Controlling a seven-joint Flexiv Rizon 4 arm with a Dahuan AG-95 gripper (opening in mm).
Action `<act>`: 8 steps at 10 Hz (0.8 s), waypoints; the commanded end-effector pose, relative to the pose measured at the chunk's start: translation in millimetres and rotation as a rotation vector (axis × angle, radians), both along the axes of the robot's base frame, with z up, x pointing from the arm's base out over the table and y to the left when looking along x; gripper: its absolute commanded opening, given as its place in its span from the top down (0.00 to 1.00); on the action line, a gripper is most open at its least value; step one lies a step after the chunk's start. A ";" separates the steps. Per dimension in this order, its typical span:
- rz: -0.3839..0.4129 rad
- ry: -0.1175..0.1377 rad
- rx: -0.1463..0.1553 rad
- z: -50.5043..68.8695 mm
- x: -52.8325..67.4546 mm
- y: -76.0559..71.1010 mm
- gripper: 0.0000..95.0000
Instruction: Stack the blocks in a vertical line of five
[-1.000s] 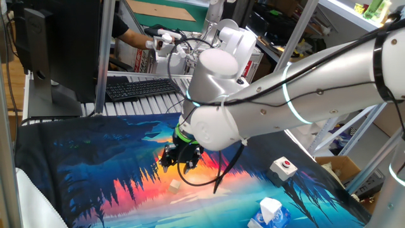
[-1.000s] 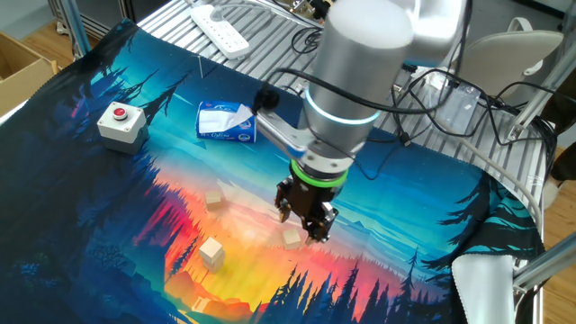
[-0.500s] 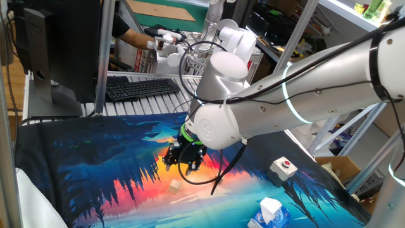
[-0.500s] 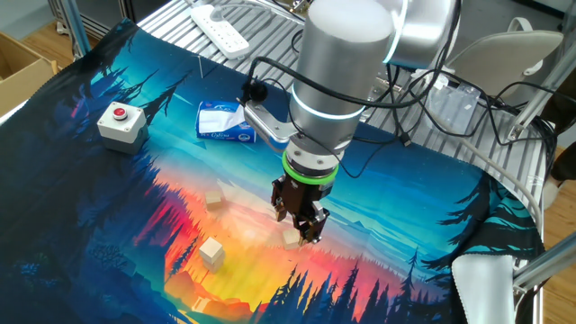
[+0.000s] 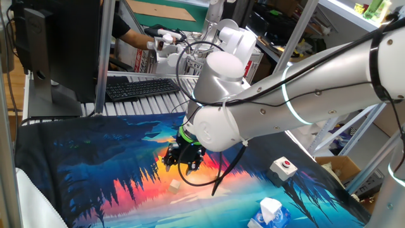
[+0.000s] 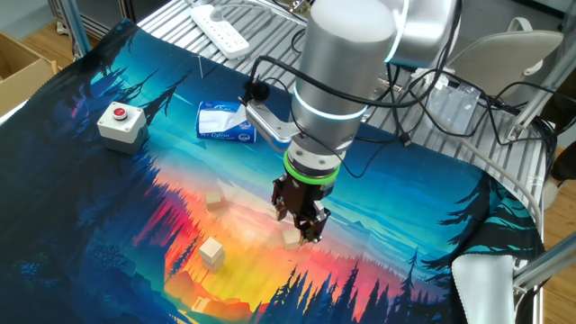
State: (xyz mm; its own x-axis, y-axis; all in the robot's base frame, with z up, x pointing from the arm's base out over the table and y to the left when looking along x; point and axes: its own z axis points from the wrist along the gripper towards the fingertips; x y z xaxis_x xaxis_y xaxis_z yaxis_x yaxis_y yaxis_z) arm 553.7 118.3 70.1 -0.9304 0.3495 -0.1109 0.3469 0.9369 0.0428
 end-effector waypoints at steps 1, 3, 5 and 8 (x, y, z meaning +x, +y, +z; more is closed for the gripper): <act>-0.007 -0.001 -0.028 0.5 -0.2 -0.9 0.40; -0.019 0.000 -0.028 0.5 -0.2 -0.9 0.40; 0.011 0.010 -0.011 0.5 -0.2 -0.9 0.40; 0.066 0.029 0.021 0.5 -0.2 -0.9 0.40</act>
State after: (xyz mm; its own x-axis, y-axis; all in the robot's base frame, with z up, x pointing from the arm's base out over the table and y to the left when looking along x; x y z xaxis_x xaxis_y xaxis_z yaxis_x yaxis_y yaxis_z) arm 552.3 116.3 72.0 -0.9515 0.2970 -0.0801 0.2937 0.9545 0.0513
